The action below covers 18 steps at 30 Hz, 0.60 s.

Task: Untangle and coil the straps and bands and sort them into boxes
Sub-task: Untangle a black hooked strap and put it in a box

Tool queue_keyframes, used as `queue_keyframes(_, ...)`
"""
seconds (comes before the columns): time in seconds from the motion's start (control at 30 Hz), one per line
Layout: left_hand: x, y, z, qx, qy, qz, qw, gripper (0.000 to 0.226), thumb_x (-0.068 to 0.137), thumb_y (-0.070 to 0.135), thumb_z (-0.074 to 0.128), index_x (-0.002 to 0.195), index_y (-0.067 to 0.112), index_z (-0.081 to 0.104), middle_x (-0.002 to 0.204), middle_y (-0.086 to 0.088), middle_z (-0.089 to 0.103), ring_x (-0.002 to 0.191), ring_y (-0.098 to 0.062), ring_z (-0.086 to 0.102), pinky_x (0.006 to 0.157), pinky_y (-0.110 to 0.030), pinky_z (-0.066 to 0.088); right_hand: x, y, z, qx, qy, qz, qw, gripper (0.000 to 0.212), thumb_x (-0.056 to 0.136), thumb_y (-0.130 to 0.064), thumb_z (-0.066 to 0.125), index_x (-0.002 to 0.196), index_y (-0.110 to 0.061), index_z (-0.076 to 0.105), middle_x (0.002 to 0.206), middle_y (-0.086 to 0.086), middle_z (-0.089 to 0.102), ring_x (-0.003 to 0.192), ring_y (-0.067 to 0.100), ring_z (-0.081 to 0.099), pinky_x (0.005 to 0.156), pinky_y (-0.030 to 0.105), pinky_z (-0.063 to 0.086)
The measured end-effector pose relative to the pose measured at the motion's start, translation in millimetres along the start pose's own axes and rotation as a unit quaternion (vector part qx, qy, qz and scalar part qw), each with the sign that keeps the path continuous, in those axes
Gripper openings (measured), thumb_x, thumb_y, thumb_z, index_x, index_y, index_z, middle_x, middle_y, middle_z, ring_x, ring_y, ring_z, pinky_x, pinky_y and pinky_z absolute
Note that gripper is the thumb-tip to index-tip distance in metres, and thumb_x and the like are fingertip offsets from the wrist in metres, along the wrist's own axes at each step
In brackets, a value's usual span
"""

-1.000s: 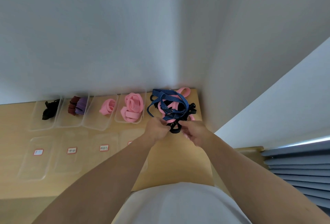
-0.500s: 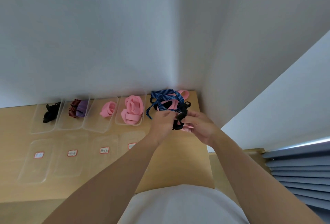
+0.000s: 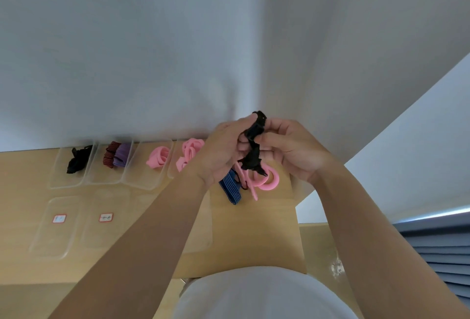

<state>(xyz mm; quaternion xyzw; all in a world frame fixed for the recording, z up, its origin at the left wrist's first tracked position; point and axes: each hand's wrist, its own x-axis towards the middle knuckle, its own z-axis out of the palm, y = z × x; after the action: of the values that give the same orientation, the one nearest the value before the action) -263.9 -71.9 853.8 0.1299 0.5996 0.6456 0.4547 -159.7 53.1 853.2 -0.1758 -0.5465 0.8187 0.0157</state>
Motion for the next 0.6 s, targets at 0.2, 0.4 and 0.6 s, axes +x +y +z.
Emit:
queue_keyframes(0.2,-18,32,1,0.009,-0.050,0.045,0.998,0.034,0.101,0.031,0.057,0.119,0.006,0.071,0.073,-0.004,0.067,0.063,-0.016,0.061,0.081,-0.044,0.053,-4,-25,16,0.028,-0.008,-0.020,0.999,0.027,0.097,0.008,0.051,0.123,0.017,0.055,0.098,0.027,0.071,0.088,0.035,0.074,0.085,0.049,0.061)
queue_keyframes(0.4,-12,35,-5,0.032,-0.015,0.030,0.999,0.030,0.104,0.036,0.056,0.112,0.015,0.076,0.101,-0.020,0.065,0.067,-0.018,0.056,0.084,-0.051,0.060,-10,-26,13,-0.011,-0.033,0.009,0.999,0.029,0.095,0.001,0.058,0.123,0.006,0.061,0.110,0.023,0.072,0.105,0.041,0.071,0.092,0.048,0.058)
queue_keyframes(0.6,-11,25,-7,0.050,-0.041,0.013,0.998,0.052,0.101,0.054,0.047,0.116,0.011,0.073,0.111,-0.022,0.067,0.101,-0.033,0.069,0.089,-0.044,0.059,-8,-33,17,0.009,0.027,-0.025,0.999,0.031,0.094,-0.001,0.061,0.124,0.006,0.061,0.107,0.020,0.074,0.093,0.033,0.075,0.080,0.043,0.062)
